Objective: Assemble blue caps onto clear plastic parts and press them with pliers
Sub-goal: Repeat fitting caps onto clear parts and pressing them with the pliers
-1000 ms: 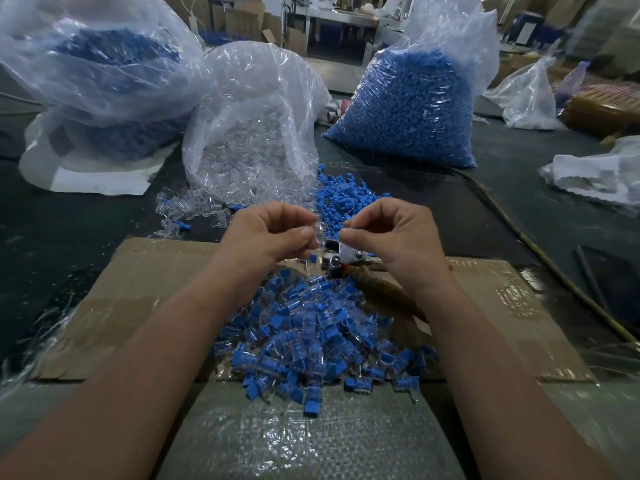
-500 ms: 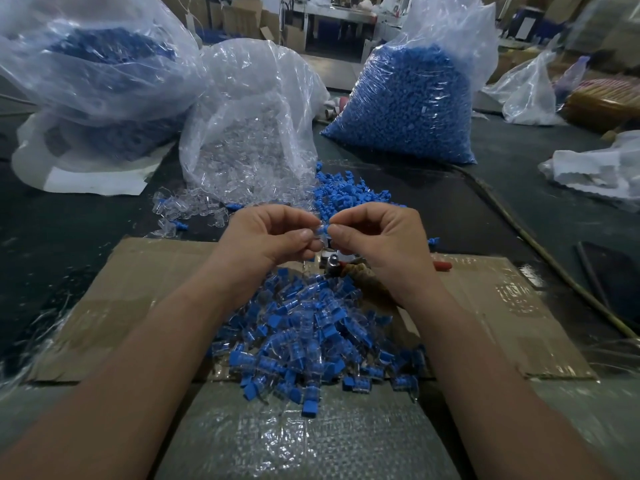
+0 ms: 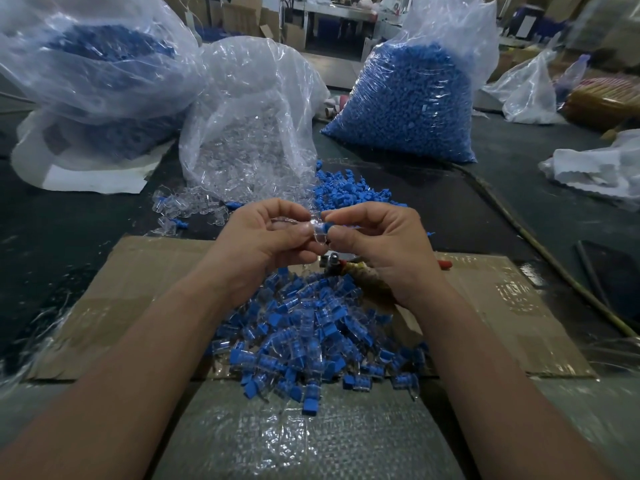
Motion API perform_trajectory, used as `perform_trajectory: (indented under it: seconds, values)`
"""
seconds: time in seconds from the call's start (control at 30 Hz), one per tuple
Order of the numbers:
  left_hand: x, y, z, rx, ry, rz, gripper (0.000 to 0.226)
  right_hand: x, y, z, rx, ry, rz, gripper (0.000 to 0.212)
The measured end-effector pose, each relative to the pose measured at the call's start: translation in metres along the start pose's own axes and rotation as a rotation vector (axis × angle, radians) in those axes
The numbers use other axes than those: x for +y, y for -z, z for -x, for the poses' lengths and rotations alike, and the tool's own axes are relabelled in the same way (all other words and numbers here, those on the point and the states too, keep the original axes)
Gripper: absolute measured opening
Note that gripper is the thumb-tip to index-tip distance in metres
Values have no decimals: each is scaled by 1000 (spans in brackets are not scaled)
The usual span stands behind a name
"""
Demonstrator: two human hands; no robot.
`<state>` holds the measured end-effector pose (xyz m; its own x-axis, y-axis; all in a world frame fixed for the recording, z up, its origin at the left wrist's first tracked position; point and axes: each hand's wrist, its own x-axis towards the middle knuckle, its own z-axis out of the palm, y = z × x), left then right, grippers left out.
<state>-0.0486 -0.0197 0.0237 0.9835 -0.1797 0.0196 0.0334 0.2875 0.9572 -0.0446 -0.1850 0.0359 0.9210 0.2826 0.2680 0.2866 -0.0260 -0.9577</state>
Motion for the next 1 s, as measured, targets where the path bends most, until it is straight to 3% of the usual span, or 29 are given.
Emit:
perform_trajectory:
  seconds: [0.27,0.4,0.67,1.0]
  values:
    - [-2,-1,1,58,-45,-199,18,0,-3,2,-17,-22,-35,15]
    - [-1,-1,0,61,-79,-144,7,1,-5,2,18,-5,-3,16]
    - [-1,-8,4,91,-152,-174,18,4,-8,3,74,101,146,20]
    - [-3,-5,3,13,-76,-204,18,4,-1,4,-1,189,341,27]
